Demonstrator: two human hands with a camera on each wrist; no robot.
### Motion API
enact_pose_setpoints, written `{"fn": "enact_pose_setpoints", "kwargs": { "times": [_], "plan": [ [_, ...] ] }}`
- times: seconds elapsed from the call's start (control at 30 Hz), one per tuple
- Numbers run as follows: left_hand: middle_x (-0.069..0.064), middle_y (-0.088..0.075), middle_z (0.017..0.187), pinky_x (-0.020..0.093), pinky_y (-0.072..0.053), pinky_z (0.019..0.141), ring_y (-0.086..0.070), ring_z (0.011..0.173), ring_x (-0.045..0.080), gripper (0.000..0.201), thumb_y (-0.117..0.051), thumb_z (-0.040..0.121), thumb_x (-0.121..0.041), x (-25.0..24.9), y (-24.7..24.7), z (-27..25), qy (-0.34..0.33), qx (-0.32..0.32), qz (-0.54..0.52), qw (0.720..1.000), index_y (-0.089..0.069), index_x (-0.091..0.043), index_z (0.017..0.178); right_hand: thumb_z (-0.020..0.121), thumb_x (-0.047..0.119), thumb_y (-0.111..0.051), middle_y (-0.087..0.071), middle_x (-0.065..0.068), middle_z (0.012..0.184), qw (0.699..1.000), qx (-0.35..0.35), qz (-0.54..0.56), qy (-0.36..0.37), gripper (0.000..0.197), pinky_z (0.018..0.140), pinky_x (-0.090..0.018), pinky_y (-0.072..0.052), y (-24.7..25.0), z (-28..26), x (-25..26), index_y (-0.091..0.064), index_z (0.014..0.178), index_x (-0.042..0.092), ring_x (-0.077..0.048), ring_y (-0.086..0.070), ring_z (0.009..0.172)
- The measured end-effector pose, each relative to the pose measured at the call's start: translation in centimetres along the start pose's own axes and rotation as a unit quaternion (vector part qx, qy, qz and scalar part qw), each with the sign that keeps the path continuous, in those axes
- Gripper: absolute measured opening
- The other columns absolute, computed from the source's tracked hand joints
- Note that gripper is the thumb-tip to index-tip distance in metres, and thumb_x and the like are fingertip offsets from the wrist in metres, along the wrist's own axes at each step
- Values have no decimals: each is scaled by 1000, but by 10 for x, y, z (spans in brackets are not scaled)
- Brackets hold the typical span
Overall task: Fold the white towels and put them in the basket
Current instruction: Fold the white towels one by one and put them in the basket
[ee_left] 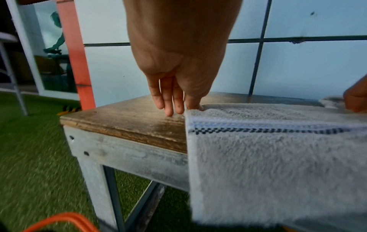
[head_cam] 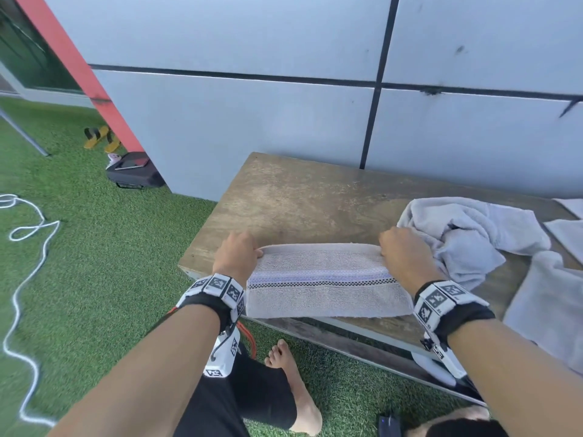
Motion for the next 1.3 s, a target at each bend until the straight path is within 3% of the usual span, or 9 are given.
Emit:
{"fn": "enact_pose_setpoints", "kwargs": {
  "times": [0.1,0.3,0.5,0.67,0.83,0.93,1.1,1.2,1.3],
  "plan": [
    [5,-66,72,29,-54,64,-63,61,15,23,-69,93,-23,3,2,-2,1,4,-19,1000,-67,-5,79,86,0,-57,-64,-7,73,998,4,64,-13,15,64,-37,-55,-5,-3,-13,-64,76,10,-28,-65,76],
    [3,-67,72,23,-51,64,-64,64,16,23,-68,93,-22,-1,3,-1,-23,-12,-52,998,-71,-2,81,87,-5,-51,-67,-15,81,997,-19,73,-10,21,65,-36,-52,1,-11,-21,-68,87,6,-30,-63,79],
    [10,-72,101,14,-45,61,-58,64,7,26,-62,97,-17,-4,-10,-3,-45,21,-48,998,-68,-7,120,88,-4,-52,-66,-11,86,999,-8,49,2,19,62,-33,-45,-7,-8,-19,-66,85,9,-29,-65,83],
    [7,-70,95,24,-53,70,-66,76,15,18,-62,97,-18,-2,-8,-1,-53,50,-11,997,-70,-5,106,85,-5,-53,-52,-5,79,999,5,51,11,27,60,-33,-41,-11,-9,-20,-45,70,15,-28,-60,79],
    [6,-69,110,24,-52,83,-64,95,19,21,-64,95,-21,-12,26,8,-116,74,30,990,-68,-8,111,86,-3,-51,-60,-10,92,994,7,110,0,16,61,-32,-37,19,1,-22,-47,81,12,-25,-50,78],
    [7,-70,103,33,-55,83,-64,91,22,17,-64,94,-23,-20,63,21,-150,27,30,988,-68,-8,101,91,2,-54,-63,-11,90,984,-40,173,-1,9,60,-34,-41,57,11,-31,-53,89,11,-28,-56,78],
    [8,-64,93,31,-43,73,-50,76,19,11,-68,88,-13,-29,114,25,-222,-149,-43,963,-67,-7,97,92,3,-60,-65,-15,107,936,-203,285,28,27,90,-36,-44,114,15,-52,-63,119,5,-32,-61,97],
    [5,-58,89,27,-39,67,-48,74,17,9,-69,84,-8,-28,117,4,-274,-216,-73,934,-64,-7,91,89,-2,-61,-61,-14,105,916,-269,289,71,24,86,-33,-43,123,-3,-55,-67,111,3,-29,-59,88],
    [2,-57,90,27,-39,66,-50,74,16,13,-73,82,-7,-14,90,-17,-278,-195,-77,938,-63,-8,91,86,-6,-64,-61,-5,95,922,-230,294,102,21,76,-22,-38,94,-23,-57,-70,102,6,-18,-54,75]
  ]
}}
Point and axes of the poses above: each hand's wrist, its own z-axis towards the middle knuckle, its own y-axis out of the back of the hand, x = y × z, the point moved 4 cm from there along z, towards the middle knuckle
